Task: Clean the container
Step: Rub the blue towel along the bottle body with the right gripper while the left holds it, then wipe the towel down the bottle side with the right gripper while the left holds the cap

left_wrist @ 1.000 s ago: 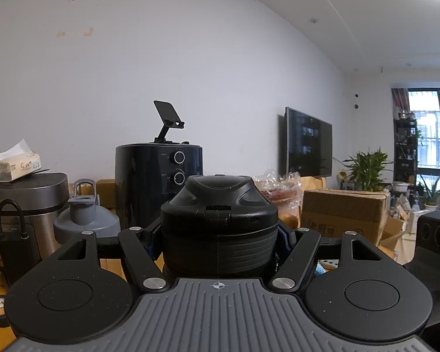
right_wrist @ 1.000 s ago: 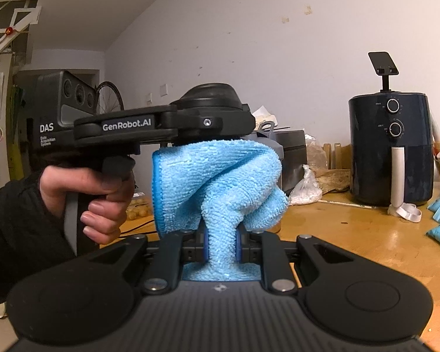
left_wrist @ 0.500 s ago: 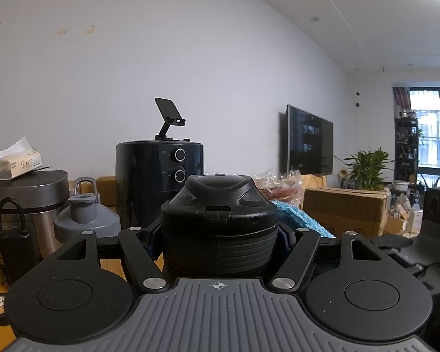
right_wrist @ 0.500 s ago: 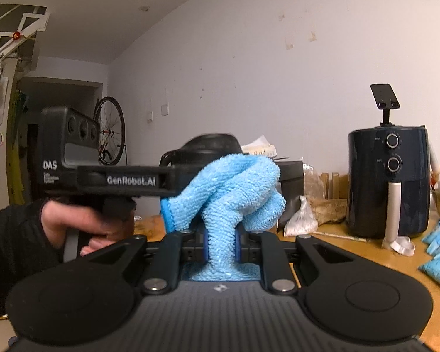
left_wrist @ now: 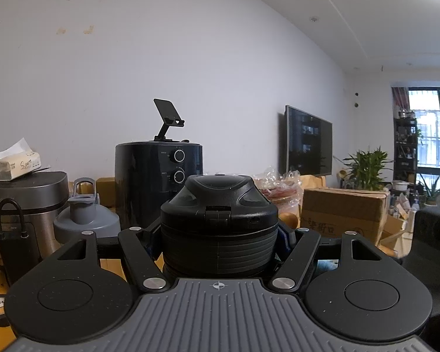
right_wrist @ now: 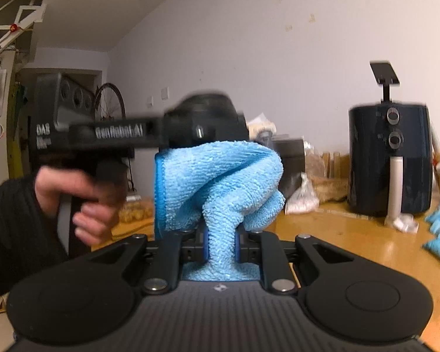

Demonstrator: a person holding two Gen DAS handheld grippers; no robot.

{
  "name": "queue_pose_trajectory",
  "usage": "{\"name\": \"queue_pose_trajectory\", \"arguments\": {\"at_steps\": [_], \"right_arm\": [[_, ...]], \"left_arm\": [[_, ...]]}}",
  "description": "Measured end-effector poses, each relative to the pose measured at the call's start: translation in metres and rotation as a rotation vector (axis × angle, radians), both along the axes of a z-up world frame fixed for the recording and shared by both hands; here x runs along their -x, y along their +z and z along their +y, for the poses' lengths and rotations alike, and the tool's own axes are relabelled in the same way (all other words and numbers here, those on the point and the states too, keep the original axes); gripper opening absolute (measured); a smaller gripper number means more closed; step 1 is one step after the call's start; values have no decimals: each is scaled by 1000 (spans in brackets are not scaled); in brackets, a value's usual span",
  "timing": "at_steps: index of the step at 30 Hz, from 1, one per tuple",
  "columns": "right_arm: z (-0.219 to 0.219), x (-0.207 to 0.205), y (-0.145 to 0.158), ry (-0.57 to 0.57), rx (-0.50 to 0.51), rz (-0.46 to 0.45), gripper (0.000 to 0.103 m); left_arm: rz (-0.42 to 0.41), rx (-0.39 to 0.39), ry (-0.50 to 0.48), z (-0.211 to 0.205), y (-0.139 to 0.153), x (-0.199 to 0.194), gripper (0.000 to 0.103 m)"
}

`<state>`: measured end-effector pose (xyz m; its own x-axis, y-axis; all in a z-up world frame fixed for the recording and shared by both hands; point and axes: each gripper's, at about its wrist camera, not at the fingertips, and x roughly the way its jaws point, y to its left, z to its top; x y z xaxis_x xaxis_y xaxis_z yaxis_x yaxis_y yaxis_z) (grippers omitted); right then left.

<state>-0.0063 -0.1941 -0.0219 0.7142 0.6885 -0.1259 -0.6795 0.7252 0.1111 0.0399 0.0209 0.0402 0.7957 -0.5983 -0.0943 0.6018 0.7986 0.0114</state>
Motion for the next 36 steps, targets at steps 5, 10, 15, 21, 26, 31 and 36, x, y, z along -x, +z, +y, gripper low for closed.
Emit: {"name": "queue_pose_trajectory", "arguments": {"at_steps": [5,10,15,21,26,31,36], "right_arm": [[3,-4,-22,7,35,62,10],[7,-10,-36,18,90,112,9],[11,-17,-47,31,139,159,8],[12,-18,-54,33,150,177,8],[11,-16,-50,21,129,159,8],[6,-11,-32,4,58,105,7],[4,-5,-8,-9,9,33,6]], "left_arm": [[0,0,-1,1,-2,3,68],[-1,-1,-1,1,-2,5,68],[-1,-1,-1,1,-1,6,68],[-1,-2,-2,1,-1,5,68],[0,-2,-2,1,-2,6,68],[1,-4,-2,0,-1,7,68],[2,-4,-1,1,1,5,68]]}}
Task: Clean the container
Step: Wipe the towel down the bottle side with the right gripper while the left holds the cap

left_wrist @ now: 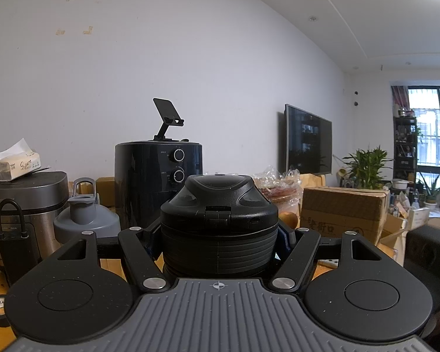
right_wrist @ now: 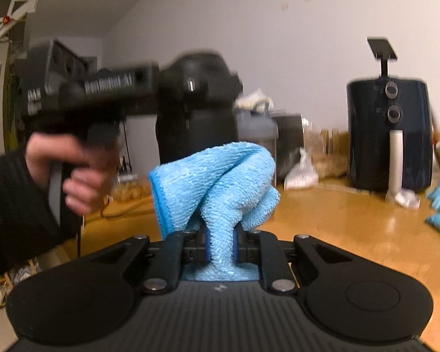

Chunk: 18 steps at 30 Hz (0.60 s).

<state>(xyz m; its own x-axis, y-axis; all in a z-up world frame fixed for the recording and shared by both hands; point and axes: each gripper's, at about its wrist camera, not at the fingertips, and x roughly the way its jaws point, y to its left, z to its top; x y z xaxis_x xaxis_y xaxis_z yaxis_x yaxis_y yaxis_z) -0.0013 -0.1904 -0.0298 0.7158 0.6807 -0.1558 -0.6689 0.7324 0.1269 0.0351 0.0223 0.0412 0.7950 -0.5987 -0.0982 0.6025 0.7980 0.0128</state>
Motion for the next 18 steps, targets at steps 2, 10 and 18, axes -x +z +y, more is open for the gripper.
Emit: {"name": "queue_pose_trajectory", "arguments": {"at_steps": [2,10,18], "right_arm": [[-2,2,10,-4,-29,-25,6],[-11,8,34,-3,-111,-88,6],[-12,6,37,2,-108,-90,5]], "left_arm": [[0,1,1,1,0,0,68],[4,-6,7,0,2,-2,68],[1,-6,6,0,2,-4,68]]}}
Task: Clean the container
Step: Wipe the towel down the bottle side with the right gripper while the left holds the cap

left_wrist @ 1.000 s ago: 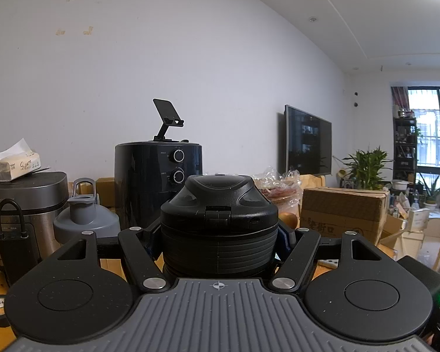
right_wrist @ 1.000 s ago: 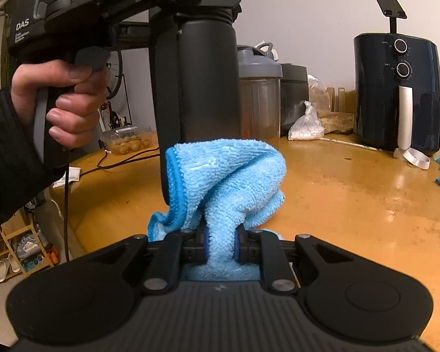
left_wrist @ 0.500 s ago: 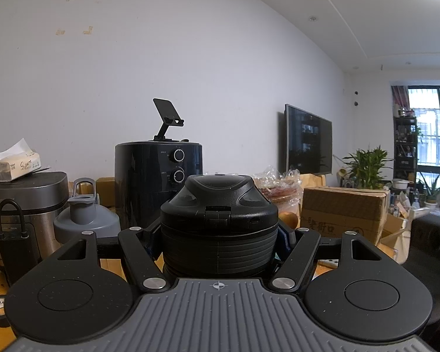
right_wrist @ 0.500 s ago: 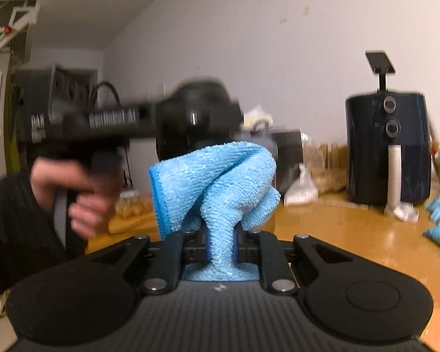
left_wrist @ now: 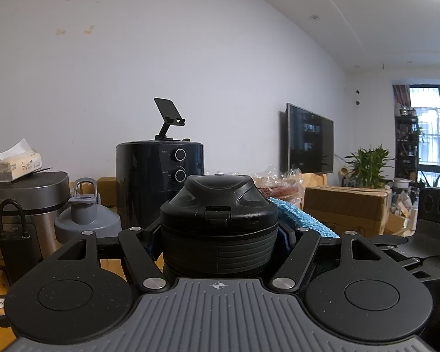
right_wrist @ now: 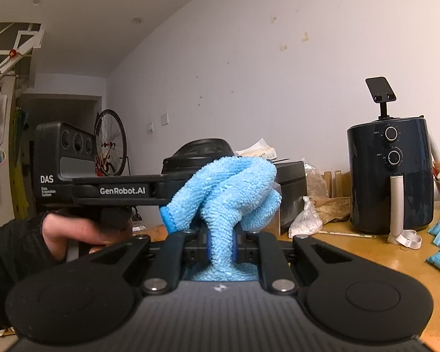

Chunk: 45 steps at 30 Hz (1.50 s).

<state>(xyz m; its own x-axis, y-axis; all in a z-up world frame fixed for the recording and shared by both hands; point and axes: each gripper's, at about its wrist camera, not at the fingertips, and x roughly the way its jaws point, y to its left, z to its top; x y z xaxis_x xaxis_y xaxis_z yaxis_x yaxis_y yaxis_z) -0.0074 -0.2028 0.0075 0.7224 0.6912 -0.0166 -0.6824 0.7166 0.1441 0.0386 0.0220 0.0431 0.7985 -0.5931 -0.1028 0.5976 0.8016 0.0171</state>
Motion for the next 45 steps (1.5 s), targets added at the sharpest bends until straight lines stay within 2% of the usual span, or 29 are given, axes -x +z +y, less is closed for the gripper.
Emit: {"name": "queue_pose_trajectory", "arguments": {"at_steps": [19,36,45], "right_arm": [[-2,2,-7,5,4,22,6],[-40,36,-17,-46,9,43,8],[-49,51,-24,-71,41,91,9]], "left_arm": [[-5,2,-1,0,-1,0,68],[-15,12,1,-1,-4,0,68],[-13,12,4,-1,-5,0,68]]}}
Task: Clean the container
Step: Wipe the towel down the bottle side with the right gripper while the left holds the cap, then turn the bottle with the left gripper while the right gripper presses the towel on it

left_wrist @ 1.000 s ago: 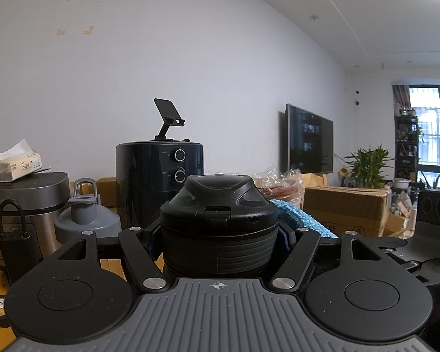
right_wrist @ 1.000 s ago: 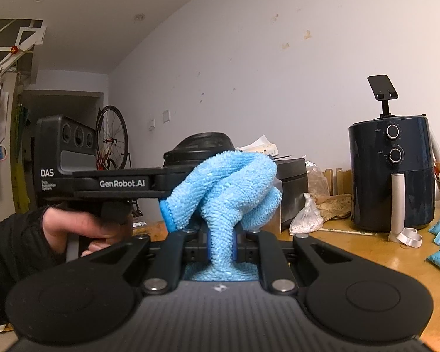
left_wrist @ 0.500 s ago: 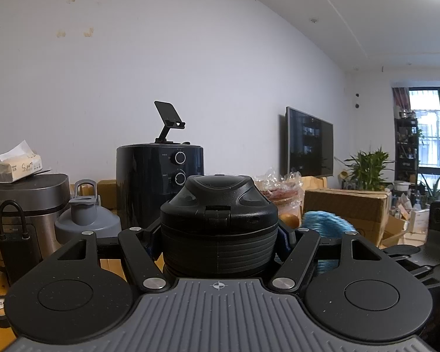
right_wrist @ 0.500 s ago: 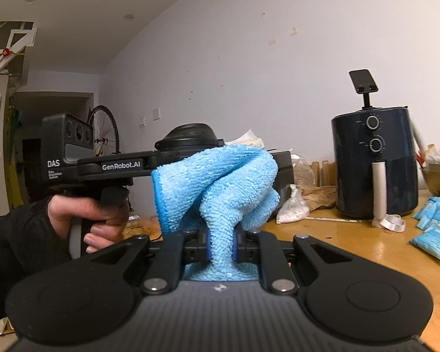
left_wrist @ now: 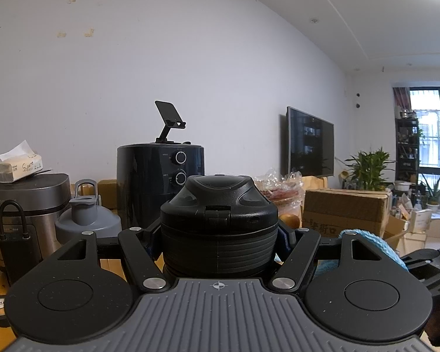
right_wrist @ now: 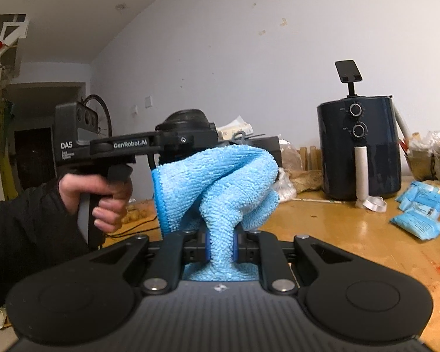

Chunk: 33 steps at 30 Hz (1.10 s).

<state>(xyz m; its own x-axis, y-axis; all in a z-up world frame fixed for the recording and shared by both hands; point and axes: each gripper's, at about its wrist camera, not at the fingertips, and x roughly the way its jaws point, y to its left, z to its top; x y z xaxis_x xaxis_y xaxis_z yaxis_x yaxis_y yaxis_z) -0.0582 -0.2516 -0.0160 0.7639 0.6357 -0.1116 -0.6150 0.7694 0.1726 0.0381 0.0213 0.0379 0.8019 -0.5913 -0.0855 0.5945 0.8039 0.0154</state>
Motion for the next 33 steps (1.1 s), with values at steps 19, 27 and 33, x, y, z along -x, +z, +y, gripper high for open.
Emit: {"name": "queue_pose_trajectory", "arguments": {"at_steps": [19,27,33], "right_arm": [[-3,4,-5,-5,-3,11,10],[-3,4,-7,-6,-3,14,10],[-2,4,-8,-3,6,13,11]], "left_arm": [[1,-4,5,0,1,0,68],[0,-4,5,-2,-1,2,68],[-1,2,8,-3,1,3,68]]}}
